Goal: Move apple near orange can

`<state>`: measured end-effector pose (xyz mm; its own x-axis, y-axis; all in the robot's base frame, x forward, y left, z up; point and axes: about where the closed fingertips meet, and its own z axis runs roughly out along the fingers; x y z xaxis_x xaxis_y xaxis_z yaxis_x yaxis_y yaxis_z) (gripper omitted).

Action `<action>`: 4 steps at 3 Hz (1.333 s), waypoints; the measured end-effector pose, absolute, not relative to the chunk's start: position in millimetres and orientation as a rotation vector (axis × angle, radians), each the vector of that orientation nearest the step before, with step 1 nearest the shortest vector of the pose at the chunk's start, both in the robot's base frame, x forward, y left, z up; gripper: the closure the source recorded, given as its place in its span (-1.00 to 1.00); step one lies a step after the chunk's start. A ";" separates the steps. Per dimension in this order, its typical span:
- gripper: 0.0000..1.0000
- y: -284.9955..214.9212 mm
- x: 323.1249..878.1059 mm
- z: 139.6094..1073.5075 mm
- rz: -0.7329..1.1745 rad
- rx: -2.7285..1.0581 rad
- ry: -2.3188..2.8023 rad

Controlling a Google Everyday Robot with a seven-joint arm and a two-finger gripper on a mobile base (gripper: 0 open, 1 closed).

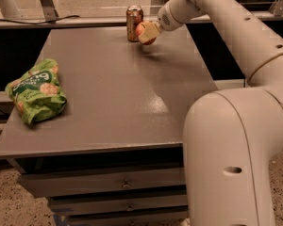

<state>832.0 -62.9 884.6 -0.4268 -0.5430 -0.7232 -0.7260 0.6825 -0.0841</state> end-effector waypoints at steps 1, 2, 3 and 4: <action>-0.30 -57.5 831.0 883.2 0.330 -0.961 2.146; -0.77 -50.9 826.8 886.2 0.357 -0.961 2.140; -1.00 -41.5 819.2 887.3 0.392 -0.976 2.126; -1.00 -32.8 807.7 889.5 0.435 -0.991 2.105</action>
Offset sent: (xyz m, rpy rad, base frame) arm -0.0128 0.0145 0.0129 0.0559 0.0146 0.0133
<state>807.7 -32.8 889.5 -0.4142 -0.5103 -0.7537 -0.7671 0.6415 -0.0127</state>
